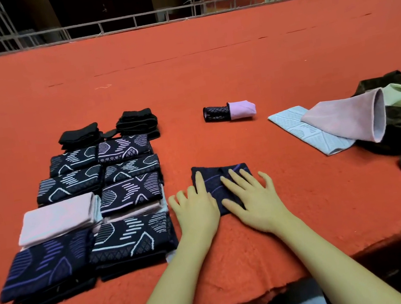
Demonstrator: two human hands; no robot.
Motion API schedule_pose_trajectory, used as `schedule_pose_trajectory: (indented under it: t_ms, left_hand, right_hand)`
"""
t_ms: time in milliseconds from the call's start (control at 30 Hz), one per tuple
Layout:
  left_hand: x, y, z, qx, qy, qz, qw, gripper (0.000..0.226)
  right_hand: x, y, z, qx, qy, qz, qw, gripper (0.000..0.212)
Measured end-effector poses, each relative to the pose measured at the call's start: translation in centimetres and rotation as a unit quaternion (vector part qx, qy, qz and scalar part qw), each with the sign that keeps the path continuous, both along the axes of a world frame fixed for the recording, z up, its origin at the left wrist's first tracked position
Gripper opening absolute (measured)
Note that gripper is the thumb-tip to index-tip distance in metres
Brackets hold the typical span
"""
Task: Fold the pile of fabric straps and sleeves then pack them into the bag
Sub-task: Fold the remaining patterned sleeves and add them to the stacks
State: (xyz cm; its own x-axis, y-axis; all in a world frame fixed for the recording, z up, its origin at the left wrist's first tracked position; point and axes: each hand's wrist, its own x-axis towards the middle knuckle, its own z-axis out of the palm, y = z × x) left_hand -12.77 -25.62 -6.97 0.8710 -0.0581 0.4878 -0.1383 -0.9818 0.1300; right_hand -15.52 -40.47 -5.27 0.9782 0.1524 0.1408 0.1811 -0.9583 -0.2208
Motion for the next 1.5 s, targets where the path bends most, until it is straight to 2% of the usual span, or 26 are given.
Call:
schedule_pose_trajectory:
  t_ms: [67, 167, 233, 300, 367, 400, 467, 600, 633, 700, 733, 800, 833, 867, 967, 1033, 1133, 1200, 1267, 1367, 1500]
  left_hand:
    - [-0.4, 0.0, 0.0, -0.019, -0.011, -0.019, 1.0, 0.06]
    - [-0.5, 0.0, 0.1, -0.037, -0.038, -0.035, 0.998, 0.069]
    - [-0.6, 0.0, 0.3, -0.055, -0.051, -0.045, 0.996, 0.072]
    - [-0.7, 0.2, 0.4, -0.071, -0.068, -0.045, 0.994, 0.068]
    - [-1.1, 0.3, 0.6, -0.088, -0.083, -0.038, 0.992, 0.062]
    - [-1.3, 0.4, 0.6, -0.094, -0.087, -0.037, 0.991, 0.062]
    - [-1.5, 0.4, 0.6, -0.104, -0.095, -0.044, 0.989, 0.062]
    - [-2.0, -0.4, 1.2, -0.17, -0.128, -0.097, 0.972, 0.051]
    - [-1.9, -0.8, 1.7, -0.202, -0.129, -0.119, 0.964, 0.049]
    - [-1.8, -2.0, 2.7, -0.288, -0.094, -0.181, 0.936, 0.049]
    - [-1.8, -2.7, 3.2, -0.336, -0.053, -0.222, 0.914, 0.051]
    - [-1.6, -4.0, 3.4, -0.384, 0.046, -0.29, 0.875, 0.052]
    - [-1.5, -4.5, 3.3, -0.38, 0.086, -0.31, 0.867, 0.051]
    - [-1.3, -4.7, 3.1, -0.368, 0.115, -0.321, 0.865, 0.049]
    - [-0.7, -4.6, 2.4, -0.33, 0.122, -0.335, 0.874, 0.049]
    - [-0.2, -4.5, 2.2, -0.279, 0.108, -0.308, 0.903, 0.051]
    - [0.5, -4.2, 3.1, -0.116, 0.165, -0.236, 0.951, 0.058]
    - [1.3, -3.8, 3.3, 0.008, 0.241, -0.23, 0.943, 0.061]
    - [1.9, -3.5, 3.4, 0.065, 0.294, -0.243, 0.922, 0.059]
    - [2.7, -3.1, 3.7, 0.092, 0.32, -0.265, 0.905, 0.056]
    - [3.7, -2.9, 4.3, 0.115, 0.335, -0.27, 0.895, 0.052]
  right_hand:
    - [0.0, 0.2, 0.0, -0.036, 0.03, -0.008, 0.999, 0.08]
    - [0.1, 0.2, 0.0, -0.045, 0.035, -0.038, 0.998, 0.06]
    - [-0.2, 0.1, -0.1, -0.033, 0.043, -0.033, 0.998, 0.064]
    - [-0.4, 0.0, 0.0, 0.034, 0.051, -0.019, 0.998, 0.074]
    - [-0.4, -0.2, 0.3, 0.13, 0.033, -0.027, 0.991, 0.065]
    - [-0.2, -0.4, 0.3, 0.143, 0.014, -0.037, 0.989, 0.055]
    - [-0.1, -0.3, 0.1, 0.088, -0.013, -0.049, 0.995, 0.041]
    - [0.0, 0.1, -0.5, 0.016, -0.03, -0.078, 0.996, 0.052]
    - [0.0, 0.1, -0.5, 0.03, -0.038, -0.088, 0.995, 0.056]
    - [-0.3, 0.0, -0.1, 0.117, -0.058, -0.112, 0.985, 0.063]
    - [-0.4, -0.1, 0.0, 0.183, -0.081, -0.135, 0.97, 0.07]
    - [-0.7, -0.5, 0.2, 0.319, -0.143, -0.217, 0.911, 0.075]
    - [-0.8, -0.7, 0.3, 0.356, -0.168, -0.257, 0.883, 0.072]
    - [-0.9, -0.7, 0.4, 0.362, -0.177, -0.285, 0.87, 0.067]
    - [-0.9, -0.7, -0.1, 0.297, -0.172, -0.295, 0.892, 0.046]
    - [-0.9, -0.7, -0.6, 0.257, -0.162, -0.287, 0.909, 0.032]
    - [-0.8, -0.8, -0.7, 0.235, -0.153, -0.274, 0.92, 0.019]
    - [-1.0, -0.7, -0.5, 0.227, -0.147, -0.272, 0.924, 0.014]
    - [-1.2, -0.7, -0.5, 0.222, -0.137, -0.276, 0.925, 0.011]
    - [-1.0, -0.7, -0.8, 0.207, -0.132, -0.281, 0.928, 0.011]
    - [-0.4, -0.6, -1.3, 0.126, -0.091, -0.278, 0.948, 0.035]
